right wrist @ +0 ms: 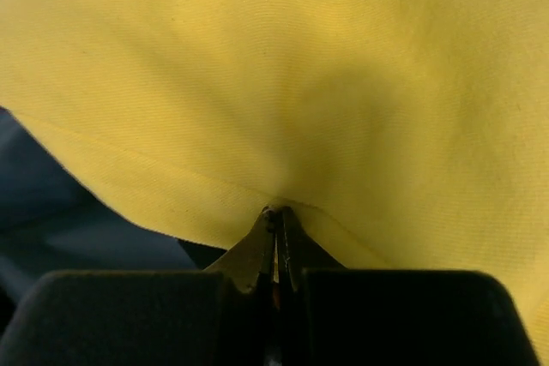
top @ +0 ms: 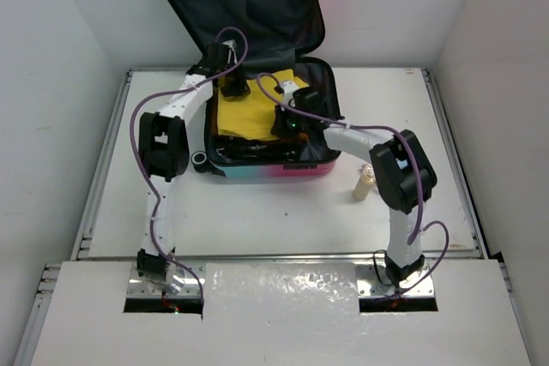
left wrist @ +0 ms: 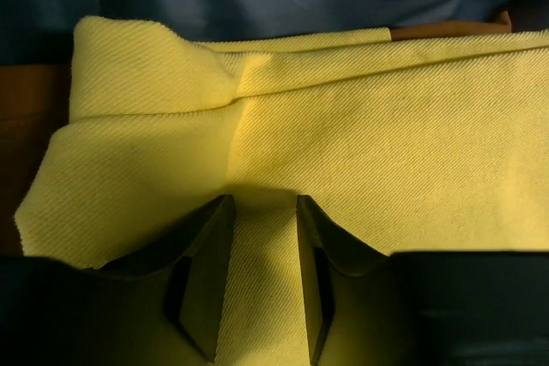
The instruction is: Pack the luggage
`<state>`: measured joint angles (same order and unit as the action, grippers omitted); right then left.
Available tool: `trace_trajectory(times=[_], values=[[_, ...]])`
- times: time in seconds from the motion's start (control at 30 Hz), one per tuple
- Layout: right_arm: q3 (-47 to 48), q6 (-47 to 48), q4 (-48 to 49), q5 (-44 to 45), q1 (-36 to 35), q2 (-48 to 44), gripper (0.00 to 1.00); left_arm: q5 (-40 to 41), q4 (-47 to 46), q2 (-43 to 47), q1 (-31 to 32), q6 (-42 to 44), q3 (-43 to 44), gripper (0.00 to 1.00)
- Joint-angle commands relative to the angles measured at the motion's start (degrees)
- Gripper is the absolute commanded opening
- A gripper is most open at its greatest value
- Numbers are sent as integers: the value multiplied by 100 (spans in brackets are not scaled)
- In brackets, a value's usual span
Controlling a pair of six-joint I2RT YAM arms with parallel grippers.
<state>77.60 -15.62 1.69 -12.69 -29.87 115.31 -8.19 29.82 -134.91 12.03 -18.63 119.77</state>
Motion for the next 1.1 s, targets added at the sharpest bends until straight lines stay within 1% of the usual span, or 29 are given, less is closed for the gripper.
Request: trace_trajectory(times=[0.0, 0.07, 0.1, 0.13, 0.17, 0.2, 0.23, 0.27, 0.3, 0.33, 0.4, 0.43, 0.5, 0.53, 0.57, 0.6, 0.63, 0.67, 0.73, 0.77, 0.8, 0.83, 0.87, 0.9, 0.93, 0.97, 1.0, 1.03, 1.07], values=[[-868, -440, 258, 48, 51, 19, 0, 476, 428, 0, -122, 62, -329, 34], [-1106, -582, 463, -206, 51, -183, 0, 283, 384, -131, -140, 88, -410, 35], [-1090, -670, 490, -286, 43, -254, 5, 256, 445, -167, -140, 97, -332, 35], [-1046, -671, 455, -374, 51, -324, 7, 221, 498, -115, -140, 88, -305, 35], [-837, -645, 359, -436, 51, -472, 10, 212, 498, -10, -140, 53, -313, 39], [-721, -549, 71, -401, 51, -570, 14, 238, 428, 148, -140, 27, -374, 47], [-581, -513, -71, -366, 60, -666, 20, 343, 410, 506, -140, -17, -375, 55], [-371, -495, -299, -331, 95, -894, 22, 440, 410, 701, -140, -26, -323, 99], [-282, -530, -380, -340, 121, -1018, 25, 493, 428, 903, -140, -26, -261, 100], [-211, -539, -441, -348, 148, -1149, 41, 589, 445, 1279, -140, -18, -191, 100], [-9, -617, -703, -192, 226, -1552, 60, 765, 524, 1650, -149, -35, 37, 100], [166, -592, -853, -77, 236, -1686, 72, 957, 594, 1992, -166, -35, 108, 100], [360, -461, -1378, 282, 244, -2054, 92, 1187, 612, 2388, -166, -61, 83, 100], [439, -399, -1574, 589, 245, -2187, 98, 1414, 630, 2808, -175, -88, 4, 100], [527, -346, -1750, 783, 245, -2327, 99, 1547, 665, 3030, -210, -140, -232, 100], [536, -302, -2126, 1012, 245, -2468, 99, 1800, 726, 3485, -254, -184, -356, 100], [519, -267, -2329, 1510, 245, -2782, 99, 1899, 831, 3733, -306, -237, -523, 100], [458, -206, -2732, 1758, 279, -2942, 99, 1952, 1023, 3970, -446, -350, -968, 100], [292, -117, -3138, 2390, 350, -3468, 99, 1742, 1174, 4840, -675, -387, -1549, 100], [108, -91, -3340, 2550, 489, -3645, 99, 1715, 1114, 5165, -832, -352, -2327, 100], [2, -73, -3751, 2717, 543, -3812, 99, 1950, 1000, 5925, -843, -308, -2779, 100], [-95, -117, -3938, 2937, 604, -3979, 99, 2074, 851, 6324, -843, -212, -3253, 100], [-331, -169, -4088, 3443, 657, -4277, 99, 2215, 563, 6694, -852, -176, -4128, 100], [-464, -274, -4307, 3692, 692, -4428, 99, 2399, 420, 7446, -852, -141, -4546, 100], [-613, -319, -4370, 3895, 719, -4560, 99, 2401, 210, 7827, -843, -88, -5020, 100], [-867, -389, -4423, 4071, 780, -4805, 99, 2374, -201, 8162, -843, -88, -5807, 100], [-983, -389, -4484, 4012, 789, -4929, 99, 2383, -318, 8722, -843, -149, -6120, 100], [-1193, -389, -4494, 3898, 789, -5069, 98, 2313, -563, 8954, -843, -193, -6419, 100], [-1360, -398, -4267, 3470, 789, -5480, 98, 2234, -670, 9261, -843, -141, -6909, 100]])
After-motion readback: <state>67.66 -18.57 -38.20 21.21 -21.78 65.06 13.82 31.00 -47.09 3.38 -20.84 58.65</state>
